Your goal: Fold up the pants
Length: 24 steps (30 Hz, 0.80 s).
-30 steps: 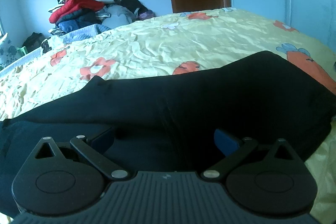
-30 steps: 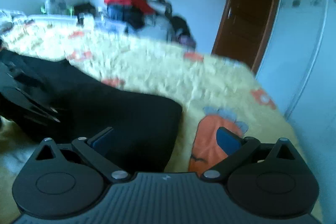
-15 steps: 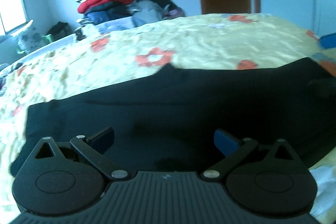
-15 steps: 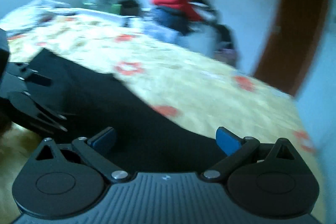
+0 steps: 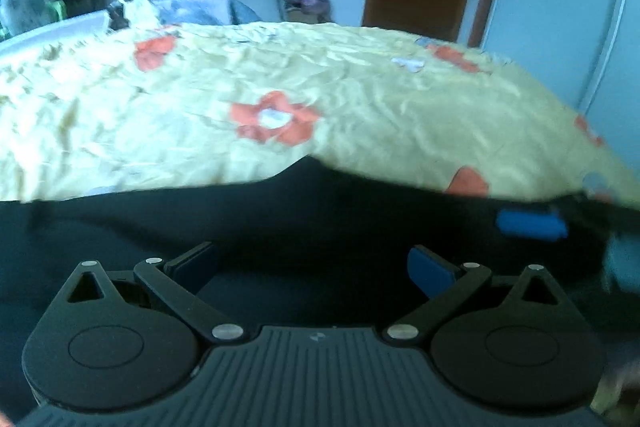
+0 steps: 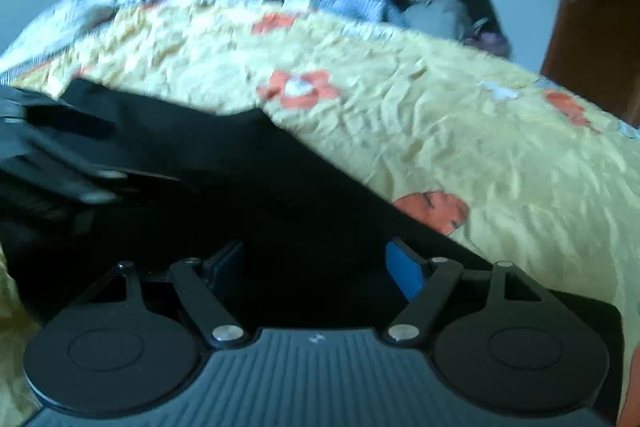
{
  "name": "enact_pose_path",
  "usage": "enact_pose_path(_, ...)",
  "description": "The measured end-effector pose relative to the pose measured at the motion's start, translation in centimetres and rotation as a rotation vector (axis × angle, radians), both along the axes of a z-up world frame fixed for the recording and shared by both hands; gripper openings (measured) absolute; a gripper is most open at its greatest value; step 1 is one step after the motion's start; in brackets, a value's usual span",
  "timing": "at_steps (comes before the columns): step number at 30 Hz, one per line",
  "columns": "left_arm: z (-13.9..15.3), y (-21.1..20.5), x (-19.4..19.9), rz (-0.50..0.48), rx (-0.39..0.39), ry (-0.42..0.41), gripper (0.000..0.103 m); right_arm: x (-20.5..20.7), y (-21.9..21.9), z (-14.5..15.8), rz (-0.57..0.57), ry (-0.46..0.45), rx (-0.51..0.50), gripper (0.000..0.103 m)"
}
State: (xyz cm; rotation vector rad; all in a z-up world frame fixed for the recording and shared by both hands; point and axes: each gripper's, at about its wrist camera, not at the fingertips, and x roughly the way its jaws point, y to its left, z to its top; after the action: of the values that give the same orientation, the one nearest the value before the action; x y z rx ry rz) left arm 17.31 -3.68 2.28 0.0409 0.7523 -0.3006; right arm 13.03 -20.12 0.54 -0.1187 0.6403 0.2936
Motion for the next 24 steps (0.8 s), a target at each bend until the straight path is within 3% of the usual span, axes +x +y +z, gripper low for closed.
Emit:
enact_pose_path(5,-2.4,-3.5,3.8,0.0,0.08,0.083,0.094,-2.5,-0.7,-0.4,-0.021,-0.023,-0.058,0.078)
enact_pose_path(7,-3.2,-4.5,4.5,0.004,0.126,0.057,0.101,-2.9,-1.1,-0.6,-0.006,-0.011,-0.045,0.078)
enact_pose_path(9,-3.4,-5.3,5.1,0.012,0.158,0.029,0.102,-2.5,-1.3,-0.9,0.004,0.0,-0.056,0.079)
enact_pose_path(15,-3.7,-5.6,8.8,0.056,0.124,0.05,0.1,1.0,-1.7,-2.1,-0.013,0.017,-0.025,0.103)
enact_pose_path(17,-2.8,-5.1,8.1,0.061,0.117,0.03,0.088,1.5,-2.0,-1.9,-0.02,0.043,-0.009,0.103)
enact_pose_path(21,-1.3,-4.3,4.5,0.018,0.126,-0.034,0.097,-1.9,-1.6,-0.1,0.0,0.002,-0.086,0.103)
enact_pose_path(24,-2.2,-5.0,3.2,-0.039,0.169,-0.024,0.098,-2.1,-2.3,-0.9,0.029,0.077,-0.106,0.103)
